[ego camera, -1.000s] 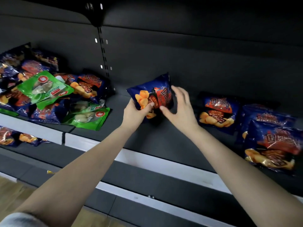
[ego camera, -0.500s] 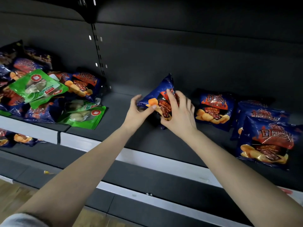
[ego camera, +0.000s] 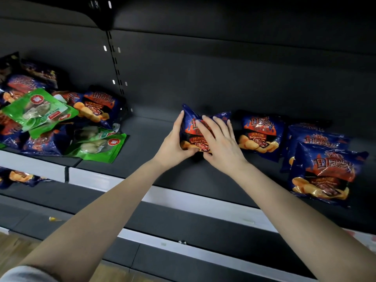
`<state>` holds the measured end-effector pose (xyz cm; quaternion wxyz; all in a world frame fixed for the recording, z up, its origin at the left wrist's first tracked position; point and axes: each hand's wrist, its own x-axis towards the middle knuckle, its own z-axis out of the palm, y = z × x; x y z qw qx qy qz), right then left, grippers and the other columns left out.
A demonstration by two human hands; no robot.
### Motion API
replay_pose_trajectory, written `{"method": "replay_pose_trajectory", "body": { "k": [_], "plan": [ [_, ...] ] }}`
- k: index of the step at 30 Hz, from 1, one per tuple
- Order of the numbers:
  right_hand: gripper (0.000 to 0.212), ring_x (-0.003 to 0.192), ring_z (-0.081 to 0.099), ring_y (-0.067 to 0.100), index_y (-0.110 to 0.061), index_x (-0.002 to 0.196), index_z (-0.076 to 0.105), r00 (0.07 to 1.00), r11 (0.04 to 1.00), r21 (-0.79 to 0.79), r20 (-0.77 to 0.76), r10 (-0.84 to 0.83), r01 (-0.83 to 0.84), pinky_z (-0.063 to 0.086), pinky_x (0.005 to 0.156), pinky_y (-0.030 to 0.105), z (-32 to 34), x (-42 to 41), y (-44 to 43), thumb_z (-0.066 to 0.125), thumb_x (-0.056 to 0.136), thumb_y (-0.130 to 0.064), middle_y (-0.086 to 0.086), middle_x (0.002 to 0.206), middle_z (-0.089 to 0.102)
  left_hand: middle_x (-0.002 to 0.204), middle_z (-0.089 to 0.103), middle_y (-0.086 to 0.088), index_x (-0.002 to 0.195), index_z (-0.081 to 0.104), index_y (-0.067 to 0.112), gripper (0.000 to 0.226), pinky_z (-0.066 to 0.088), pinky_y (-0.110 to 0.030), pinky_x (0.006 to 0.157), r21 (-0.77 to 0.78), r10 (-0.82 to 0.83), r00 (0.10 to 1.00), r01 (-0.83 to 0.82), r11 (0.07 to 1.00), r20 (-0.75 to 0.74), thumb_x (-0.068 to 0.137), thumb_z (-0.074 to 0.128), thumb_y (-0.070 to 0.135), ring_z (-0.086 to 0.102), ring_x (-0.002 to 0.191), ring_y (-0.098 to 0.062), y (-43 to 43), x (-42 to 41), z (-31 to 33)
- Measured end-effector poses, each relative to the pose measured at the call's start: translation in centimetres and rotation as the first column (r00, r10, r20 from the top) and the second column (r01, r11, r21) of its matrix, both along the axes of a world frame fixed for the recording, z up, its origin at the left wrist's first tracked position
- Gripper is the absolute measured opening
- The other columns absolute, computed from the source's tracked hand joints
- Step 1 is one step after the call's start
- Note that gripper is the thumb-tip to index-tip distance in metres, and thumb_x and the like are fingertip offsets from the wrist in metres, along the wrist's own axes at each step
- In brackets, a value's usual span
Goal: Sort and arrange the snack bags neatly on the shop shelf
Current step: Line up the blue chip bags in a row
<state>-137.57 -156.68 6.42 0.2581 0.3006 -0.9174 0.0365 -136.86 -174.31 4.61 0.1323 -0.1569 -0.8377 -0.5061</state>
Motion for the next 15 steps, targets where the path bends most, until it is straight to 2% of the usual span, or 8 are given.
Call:
{"method": "replay_pose_trajectory", "body": {
  "k": [5, 7, 10, 13, 15],
  "plan": [
    [0.087, 0.138, 0.024, 0.033, -0.015, 0.146, 0.030, 0.999, 0.999, -0.014, -0.016, -0.029, 0.029, 0.020, 0.112, 0.053, -0.2, 0.0, 1.2, 0.075, 0.071, -0.019, 0.013, 0.149, 0.032, 0.135, 0.044, 0.013, 0.149, 0.000, 0.035, 0.109, 0.045, -0.025, 0.097, -0.023, -0.038, 0.999, 0.038, 0.999, 0.029, 0.074, 0.076, 0.009, 0.054, 0.112, -0.002, 0.3, -0.6, -0.2],
    [0.086, 0.134, 0.030, 0.035, -0.014, 0.144, 0.035, 0.998, 0.998, -0.044, -0.049, -0.042, 0.040, 0.023, 0.110, 0.054, 0.0, 0.1, 1.8, 0.077, 0.069, -0.017, 0.016, 0.144, 0.038, 0.139, 0.041, 0.013, 0.150, 0.002, 0.032, 0.107, 0.044, -0.024, 0.100, -0.013, -0.056, 0.998, 0.056, 0.998, 0.035, 0.075, 0.076, 0.012, 0.050, 0.118, -0.002, 0.7, -0.9, -0.5],
    [0.083, 0.130, 0.030, 0.034, -0.013, 0.141, 0.039, 0.991, 0.992, -0.098, -0.102, -0.086, 0.076, 0.026, 0.108, 0.055, 0.5, 0.2, 3.0, 0.078, 0.068, -0.017, 0.018, 0.140, 0.041, 0.145, 0.036, 0.004, 0.150, 0.003, 0.030, 0.103, 0.036, -0.010, 0.100, 0.069, -0.044, 0.996, 0.039, 0.997, 0.076, 0.077, 0.076, 0.027, 0.039, 0.127, -0.001, 1.2, -1.2, -0.9],
    [0.084, 0.129, 0.033, 0.039, -0.013, 0.141, 0.040, 0.977, 0.982, -0.116, -0.132, -0.165, 0.150, 0.029, 0.107, 0.058, 0.8, 0.3, 4.4, 0.076, 0.065, -0.013, 0.020, 0.139, 0.042, 0.151, 0.029, -0.001, 0.150, 0.007, 0.031, 0.100, 0.030, -0.021, 0.104, -0.001, -0.019, 0.996, 0.019, 1.000, 0.088, 0.076, 0.075, 0.038, 0.032, 0.136, -0.011, 1.6, -1.7, -1.4],
    [0.084, 0.130, 0.034, 0.041, -0.013, 0.142, 0.039, 0.966, 0.969, -0.117, -0.117, -0.229, 0.215, 0.026, 0.109, 0.059, 0.9, 0.3, 5.5, 0.074, 0.066, -0.010, 0.021, 0.140, 0.040, 0.152, 0.027, -0.001, 0.149, 0.011, 0.030, 0.097, 0.029, -0.026, 0.107, -0.062, -0.020, 0.995, 0.026, 0.998, 0.096, 0.076, 0.074, 0.041, 0.032, 0.137, -0.014, 2.1, -2.1, -1.6]
  ]
}}
